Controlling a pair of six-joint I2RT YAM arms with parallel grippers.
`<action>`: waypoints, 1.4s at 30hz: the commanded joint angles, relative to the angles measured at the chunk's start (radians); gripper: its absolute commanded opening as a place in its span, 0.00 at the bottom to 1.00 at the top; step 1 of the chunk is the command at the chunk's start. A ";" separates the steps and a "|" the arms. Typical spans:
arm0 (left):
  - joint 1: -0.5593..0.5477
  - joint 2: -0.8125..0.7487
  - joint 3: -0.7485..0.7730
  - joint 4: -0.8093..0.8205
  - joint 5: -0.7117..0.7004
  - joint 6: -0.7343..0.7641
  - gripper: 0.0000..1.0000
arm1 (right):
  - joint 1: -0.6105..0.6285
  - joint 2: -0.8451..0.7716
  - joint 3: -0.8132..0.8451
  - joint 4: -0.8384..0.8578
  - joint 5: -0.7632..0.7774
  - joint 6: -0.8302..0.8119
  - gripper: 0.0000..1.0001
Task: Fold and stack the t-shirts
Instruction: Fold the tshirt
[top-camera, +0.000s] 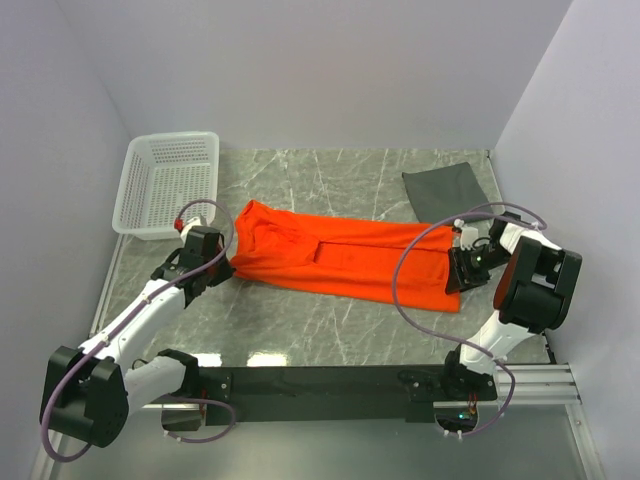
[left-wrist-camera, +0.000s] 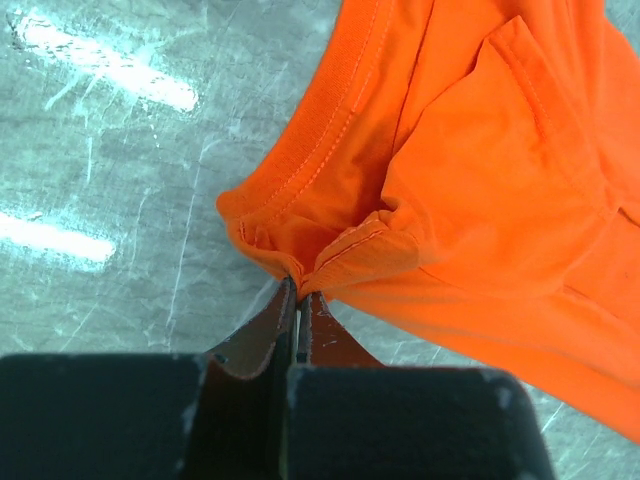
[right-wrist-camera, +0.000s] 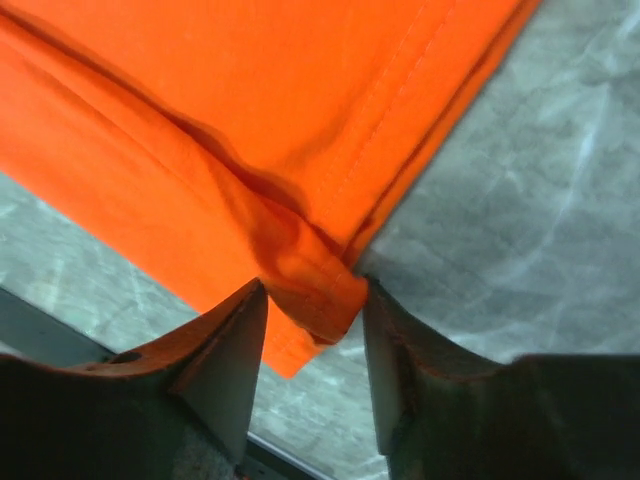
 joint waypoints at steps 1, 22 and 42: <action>0.015 -0.003 -0.004 0.027 0.015 -0.010 0.01 | 0.007 0.051 0.020 -0.006 -0.060 -0.003 0.45; 0.045 -0.034 -0.128 0.025 0.053 -0.122 0.01 | -0.119 -0.015 0.034 -0.106 0.011 -0.182 0.00; 0.044 -0.452 -0.137 -0.038 0.115 -0.148 0.60 | -0.114 -0.160 0.177 -0.129 -0.037 -0.205 0.47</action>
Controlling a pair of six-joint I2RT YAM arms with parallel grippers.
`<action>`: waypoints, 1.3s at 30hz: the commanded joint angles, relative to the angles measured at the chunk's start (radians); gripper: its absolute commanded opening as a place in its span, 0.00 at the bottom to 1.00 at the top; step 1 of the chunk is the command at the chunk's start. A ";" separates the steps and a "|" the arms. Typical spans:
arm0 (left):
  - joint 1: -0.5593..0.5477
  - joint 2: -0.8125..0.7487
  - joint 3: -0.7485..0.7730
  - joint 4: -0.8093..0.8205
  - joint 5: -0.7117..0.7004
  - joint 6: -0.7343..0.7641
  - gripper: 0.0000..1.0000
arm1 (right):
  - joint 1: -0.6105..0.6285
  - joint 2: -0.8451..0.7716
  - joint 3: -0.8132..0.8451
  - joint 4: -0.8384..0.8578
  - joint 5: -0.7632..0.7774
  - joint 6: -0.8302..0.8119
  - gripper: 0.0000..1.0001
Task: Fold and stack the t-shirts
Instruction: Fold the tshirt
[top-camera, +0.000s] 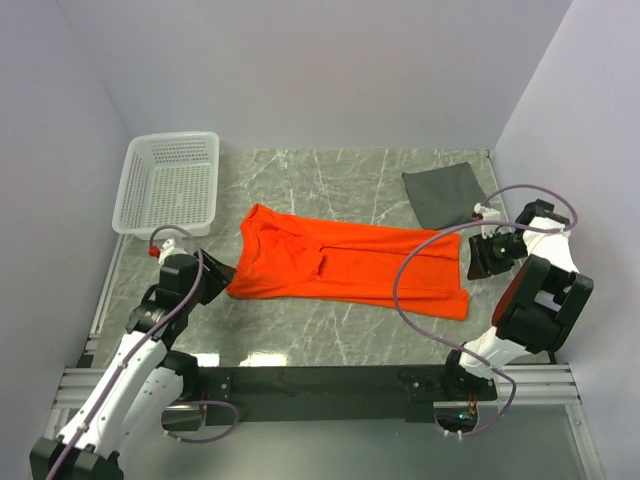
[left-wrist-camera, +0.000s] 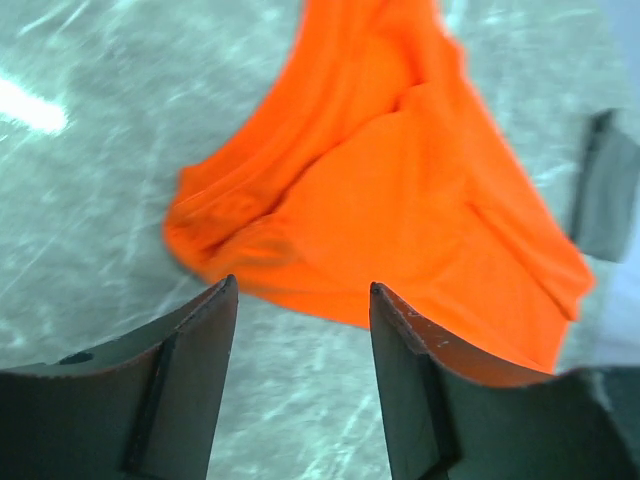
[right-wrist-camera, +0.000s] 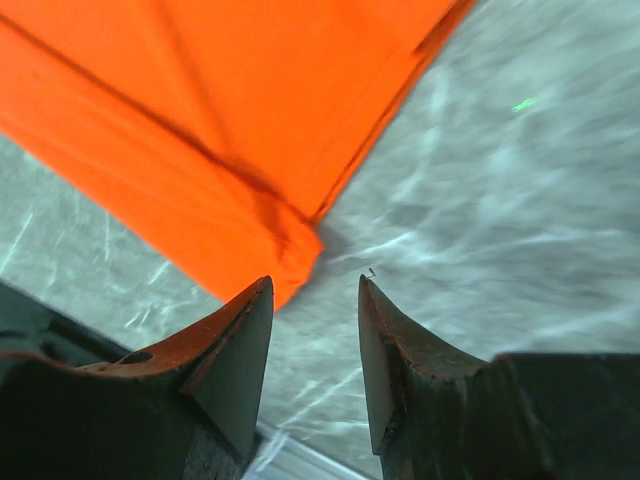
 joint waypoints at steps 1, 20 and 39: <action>0.003 -0.022 0.034 0.038 0.056 0.036 0.61 | 0.003 -0.042 0.057 0.016 -0.028 0.001 0.47; -0.012 0.584 0.309 0.155 0.116 0.358 0.57 | 0.221 -0.052 -0.034 0.004 -0.205 -0.067 0.47; -0.133 0.977 0.588 0.098 -0.001 0.474 0.50 | 0.221 -0.056 -0.092 0.064 -0.163 -0.030 0.47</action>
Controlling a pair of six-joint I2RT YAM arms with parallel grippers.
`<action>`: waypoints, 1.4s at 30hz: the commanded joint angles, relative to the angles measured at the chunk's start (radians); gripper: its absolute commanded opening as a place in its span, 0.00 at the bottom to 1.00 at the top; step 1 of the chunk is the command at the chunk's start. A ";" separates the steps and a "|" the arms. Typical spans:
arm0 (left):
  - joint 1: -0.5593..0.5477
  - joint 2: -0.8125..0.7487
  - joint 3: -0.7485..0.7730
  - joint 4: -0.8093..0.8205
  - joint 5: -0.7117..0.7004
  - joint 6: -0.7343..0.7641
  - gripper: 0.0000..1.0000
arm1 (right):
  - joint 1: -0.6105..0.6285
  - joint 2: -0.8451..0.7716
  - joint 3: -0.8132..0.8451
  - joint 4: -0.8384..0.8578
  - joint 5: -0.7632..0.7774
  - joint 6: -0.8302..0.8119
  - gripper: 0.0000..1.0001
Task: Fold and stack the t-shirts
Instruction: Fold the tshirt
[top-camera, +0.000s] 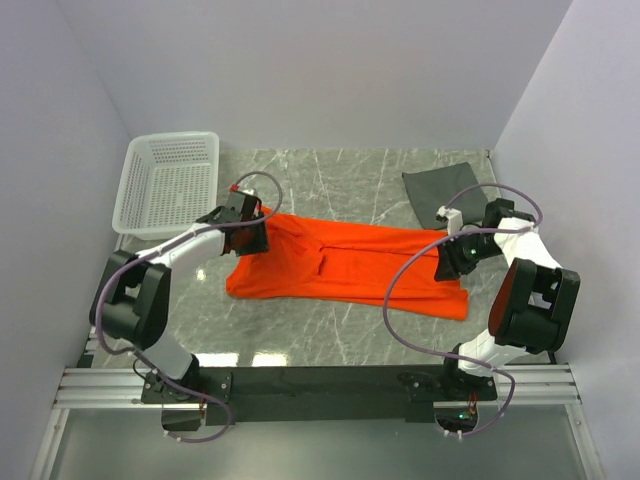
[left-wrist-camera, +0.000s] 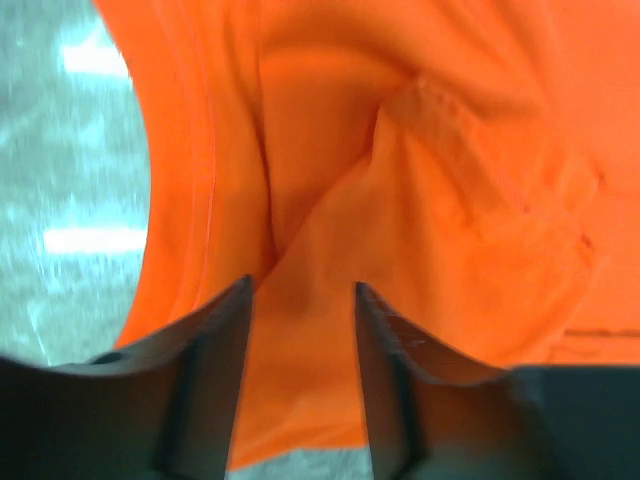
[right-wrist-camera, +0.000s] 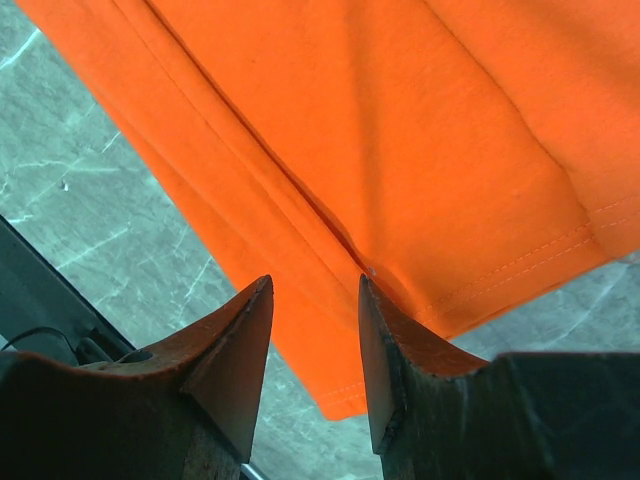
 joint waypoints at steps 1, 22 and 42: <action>-0.007 0.066 0.094 -0.003 -0.044 0.052 0.46 | 0.004 -0.022 -0.018 0.028 0.002 0.013 0.47; -0.014 0.154 0.167 -0.050 -0.032 0.070 0.03 | -0.003 -0.031 -0.038 0.046 0.045 0.037 0.46; 0.009 0.198 0.305 -0.068 -0.118 0.096 0.01 | -0.014 -0.041 -0.058 0.062 0.074 0.047 0.47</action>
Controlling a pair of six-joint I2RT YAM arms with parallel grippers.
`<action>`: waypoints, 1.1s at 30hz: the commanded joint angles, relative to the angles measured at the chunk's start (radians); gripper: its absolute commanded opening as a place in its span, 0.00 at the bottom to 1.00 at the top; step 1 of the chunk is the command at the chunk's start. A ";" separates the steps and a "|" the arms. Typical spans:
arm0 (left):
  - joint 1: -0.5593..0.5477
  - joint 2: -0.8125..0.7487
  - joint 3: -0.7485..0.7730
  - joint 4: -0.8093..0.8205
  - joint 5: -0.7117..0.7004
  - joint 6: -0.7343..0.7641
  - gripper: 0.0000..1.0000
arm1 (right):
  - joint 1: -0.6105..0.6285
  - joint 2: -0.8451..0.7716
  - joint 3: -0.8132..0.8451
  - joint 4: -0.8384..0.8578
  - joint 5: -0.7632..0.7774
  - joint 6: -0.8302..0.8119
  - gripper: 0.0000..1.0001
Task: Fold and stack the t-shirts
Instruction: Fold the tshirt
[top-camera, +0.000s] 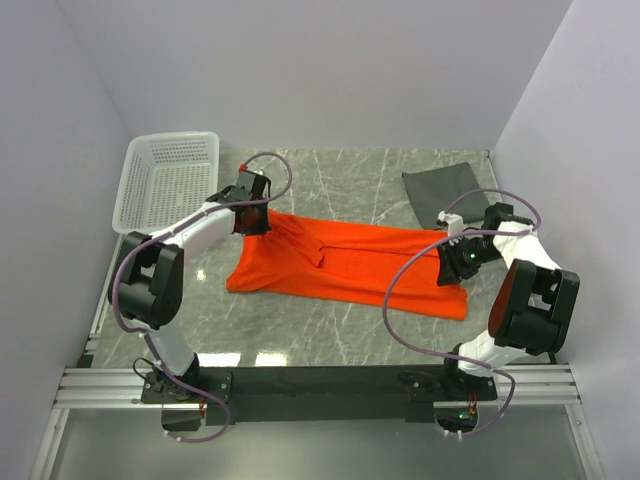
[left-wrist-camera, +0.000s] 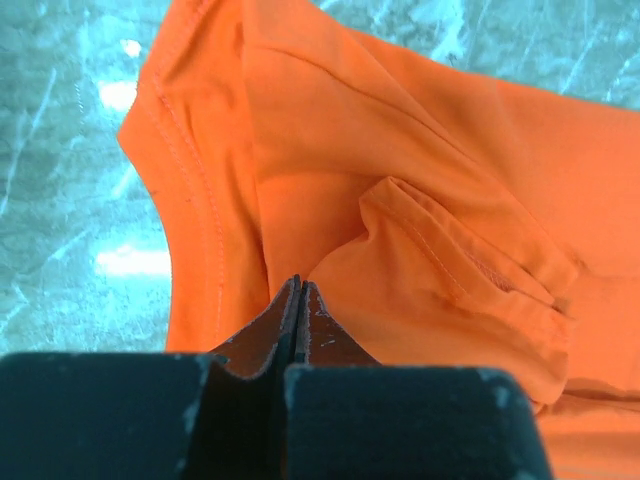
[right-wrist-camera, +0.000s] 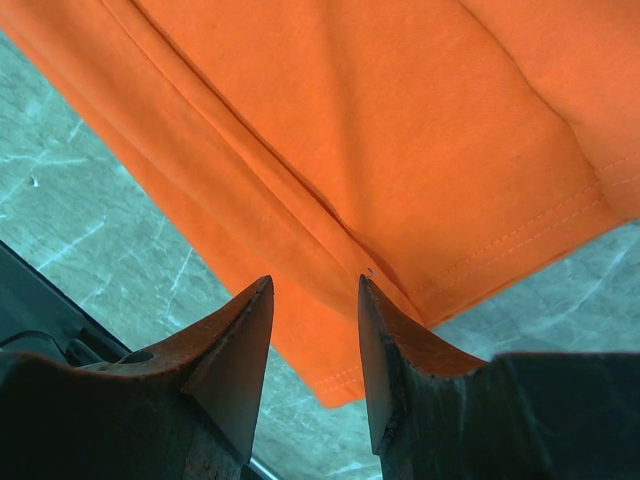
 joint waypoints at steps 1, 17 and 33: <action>0.014 0.031 0.046 0.013 -0.029 0.018 0.01 | -0.008 -0.033 -0.014 0.021 0.014 0.007 0.46; 0.023 0.089 0.037 0.065 -0.028 0.004 0.23 | 0.123 -0.044 0.020 -0.005 -0.089 0.053 0.47; 0.004 0.100 0.139 0.082 0.210 0.063 0.49 | 0.201 -0.048 -0.016 0.069 -0.146 0.136 0.47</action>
